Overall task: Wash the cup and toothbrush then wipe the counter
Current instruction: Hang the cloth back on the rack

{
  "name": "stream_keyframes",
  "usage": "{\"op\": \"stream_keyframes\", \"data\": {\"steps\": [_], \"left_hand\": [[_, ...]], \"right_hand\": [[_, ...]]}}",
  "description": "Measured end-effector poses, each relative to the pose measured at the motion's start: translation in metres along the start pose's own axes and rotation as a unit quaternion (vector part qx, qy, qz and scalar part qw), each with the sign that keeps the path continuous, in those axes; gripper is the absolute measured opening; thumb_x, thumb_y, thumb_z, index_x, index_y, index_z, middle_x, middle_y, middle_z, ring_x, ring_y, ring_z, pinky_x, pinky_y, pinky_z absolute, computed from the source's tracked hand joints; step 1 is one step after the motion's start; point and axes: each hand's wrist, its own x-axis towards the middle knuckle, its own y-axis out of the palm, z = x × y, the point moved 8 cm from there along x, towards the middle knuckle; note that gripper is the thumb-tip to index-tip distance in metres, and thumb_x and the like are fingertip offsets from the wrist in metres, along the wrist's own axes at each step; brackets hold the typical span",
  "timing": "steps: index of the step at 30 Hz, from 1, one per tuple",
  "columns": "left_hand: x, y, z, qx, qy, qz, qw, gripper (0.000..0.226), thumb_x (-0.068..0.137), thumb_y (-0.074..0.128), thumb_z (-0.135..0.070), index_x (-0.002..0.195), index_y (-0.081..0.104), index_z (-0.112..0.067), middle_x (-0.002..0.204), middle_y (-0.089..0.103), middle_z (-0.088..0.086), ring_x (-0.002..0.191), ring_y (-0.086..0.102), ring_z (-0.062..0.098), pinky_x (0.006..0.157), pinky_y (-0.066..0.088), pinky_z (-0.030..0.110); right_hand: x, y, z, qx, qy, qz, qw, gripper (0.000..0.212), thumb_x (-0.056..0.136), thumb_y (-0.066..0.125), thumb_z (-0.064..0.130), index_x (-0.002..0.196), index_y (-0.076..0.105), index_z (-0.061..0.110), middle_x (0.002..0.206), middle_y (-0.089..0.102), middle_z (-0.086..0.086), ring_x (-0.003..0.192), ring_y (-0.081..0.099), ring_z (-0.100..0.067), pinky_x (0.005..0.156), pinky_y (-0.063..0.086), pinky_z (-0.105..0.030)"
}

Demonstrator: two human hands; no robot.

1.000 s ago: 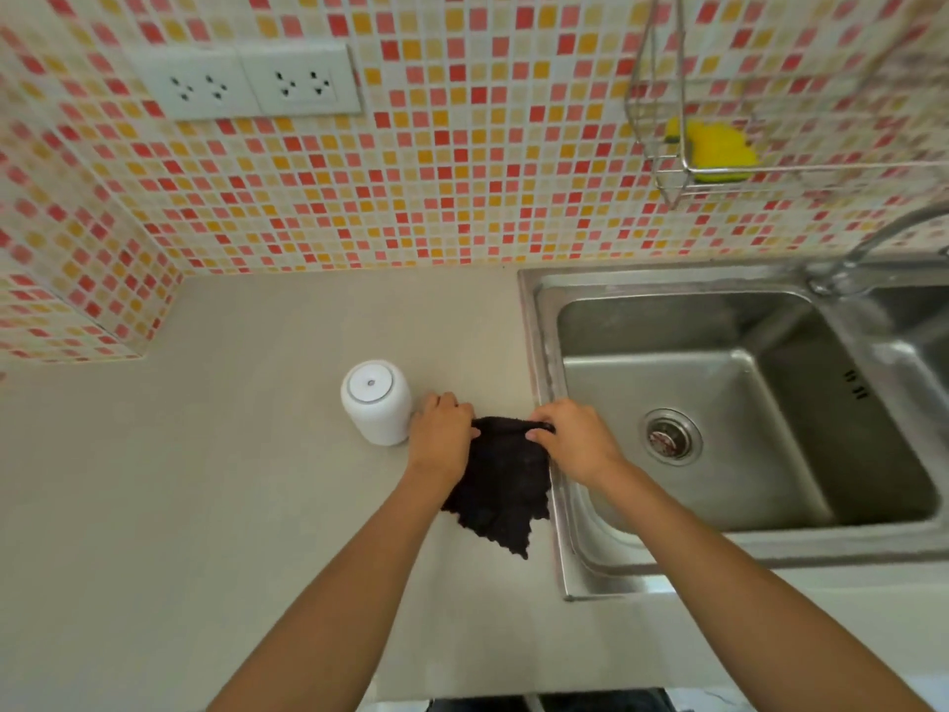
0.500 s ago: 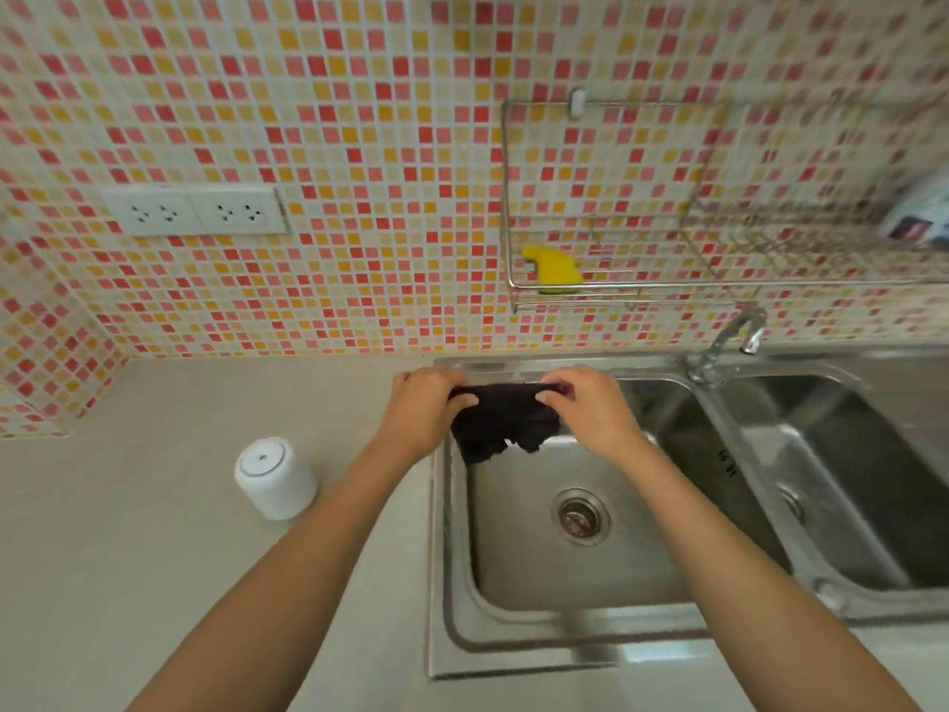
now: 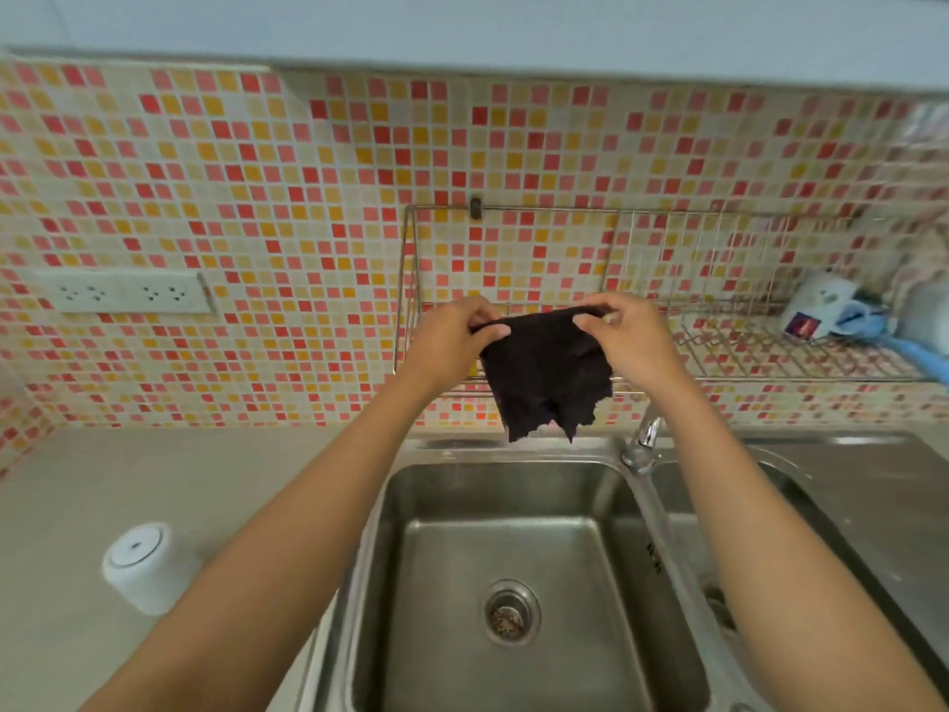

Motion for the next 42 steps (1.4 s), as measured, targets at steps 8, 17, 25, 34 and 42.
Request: {"op": "stream_keyframes", "data": {"steps": [8, 17, 25, 34, 42], "left_hand": [[0.063, 0.035, 0.013, 0.006, -0.029, 0.046, 0.998, 0.017, 0.092, 0.063, -0.027, 0.098, 0.069, -0.012, 0.088, 0.067, 0.001, 0.081, 0.059, 0.014, 0.067, 0.045, 0.019], [0.089, 0.066, 0.043, 0.03, -0.063, 0.087, 0.994, 0.019, 0.09, 0.066, -0.023, 0.097, 0.069, -0.006, 0.081, 0.064, 0.012, 0.077, 0.056, 0.019, 0.06, 0.037, 0.016], [0.098, 0.088, 0.057, 0.176, -0.048, 0.101, 0.978, 0.029, 0.085, 0.07, -0.031, 0.11, 0.066, -0.016, 0.112, 0.062, 0.008, 0.108, 0.055, 0.027, 0.093, 0.044, 0.038], [0.058, 0.113, 0.048, 0.246, -0.082, 0.311, 0.914, 0.065, 0.095, 0.047, -0.051, 0.148, 0.032, -0.018, 0.152, 0.037, 0.007, 0.136, 0.039, 0.028, 0.11, 0.034, 0.039], [0.045, 0.119, 0.055, 0.345, -0.138, 0.406, 0.835, 0.053, 0.105, 0.015, -0.032, 0.154, -0.001, -0.017, 0.162, -0.009, 0.005, 0.149, 0.001, 0.027, 0.12, 0.008, 0.05]], "right_hand": [[0.05, 0.006, -0.038, -0.019, 0.044, 0.052, 0.998, 0.021, 0.091, 0.062, 0.021, 0.109, 0.068, 0.012, 0.104, 0.064, -0.001, 0.1, 0.058, -0.019, 0.087, 0.045, -0.033], [0.081, 0.037, -0.082, -0.033, 0.088, 0.096, 0.991, 0.023, 0.091, 0.062, 0.025, 0.11, 0.068, 0.015, 0.106, 0.062, -0.001, 0.103, 0.057, -0.021, 0.075, 0.035, -0.023], [0.079, 0.051, -0.09, -0.134, 0.062, 0.104, 0.984, 0.037, 0.088, 0.067, 0.024, 0.122, 0.061, 0.014, 0.123, 0.06, -0.006, 0.115, 0.055, -0.026, 0.087, 0.042, -0.029], [0.042, 0.093, -0.071, -0.274, 0.019, 0.382, 0.882, 0.056, 0.101, 0.042, 0.036, 0.15, 0.025, 0.017, 0.16, 0.014, -0.006, 0.143, 0.021, -0.027, 0.112, 0.022, -0.033], [0.029, 0.106, -0.087, -0.28, 0.096, 0.418, 0.859, 0.06, 0.103, 0.016, 0.045, 0.152, 0.001, 0.013, 0.16, -0.011, -0.007, 0.147, -0.008, -0.026, 0.118, 0.003, -0.045]]}}
